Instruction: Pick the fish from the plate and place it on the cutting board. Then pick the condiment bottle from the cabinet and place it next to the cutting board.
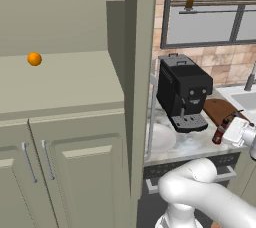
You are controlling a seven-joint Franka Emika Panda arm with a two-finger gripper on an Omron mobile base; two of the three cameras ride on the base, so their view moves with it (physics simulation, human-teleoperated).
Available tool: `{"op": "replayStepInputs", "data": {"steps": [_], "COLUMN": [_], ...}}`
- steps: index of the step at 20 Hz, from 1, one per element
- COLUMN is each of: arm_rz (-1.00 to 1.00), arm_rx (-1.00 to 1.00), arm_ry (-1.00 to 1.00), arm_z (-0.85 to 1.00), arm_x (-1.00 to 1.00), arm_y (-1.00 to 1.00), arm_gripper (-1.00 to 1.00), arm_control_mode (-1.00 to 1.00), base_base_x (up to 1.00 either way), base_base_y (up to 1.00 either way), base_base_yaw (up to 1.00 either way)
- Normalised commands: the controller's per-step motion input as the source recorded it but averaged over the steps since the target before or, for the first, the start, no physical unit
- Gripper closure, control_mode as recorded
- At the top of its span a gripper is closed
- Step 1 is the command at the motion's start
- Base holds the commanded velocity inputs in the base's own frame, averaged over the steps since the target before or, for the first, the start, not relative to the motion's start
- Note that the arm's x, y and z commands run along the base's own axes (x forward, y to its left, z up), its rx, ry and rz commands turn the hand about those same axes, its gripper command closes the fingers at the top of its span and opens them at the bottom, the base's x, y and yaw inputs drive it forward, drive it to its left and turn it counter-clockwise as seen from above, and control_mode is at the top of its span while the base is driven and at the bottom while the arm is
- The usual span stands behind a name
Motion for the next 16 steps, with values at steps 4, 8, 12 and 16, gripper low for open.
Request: {"op": "replayStepInputs", "data": {"steps": [4, 8, 12, 16], "arm_rz": [0.00, 0.00, 0.00, 0.00], "arm_rx": [0.00, 0.00, 0.00, 0.00], "arm_ry": [-0.06, -0.01, 0.00, 0.03], "arm_z": [-0.10, -0.09, -0.09, -0.08], "arm_x": [-0.12, -0.01, 0.00, 0.05], "arm_y": [0.00, 0.00, 0.00, 0.00], "arm_gripper": [1.00, 1.00, 1.00, 1.00], "arm_control_mode": [-1.00, -1.00, -1.00, -1.00], "base_base_x": [0.00, 0.00, 0.00, 0.00], "base_base_y": [0.00, 0.00, 0.00, 0.00], "base_base_yaw": [0.00, 0.00, 0.00, 0.00]}}
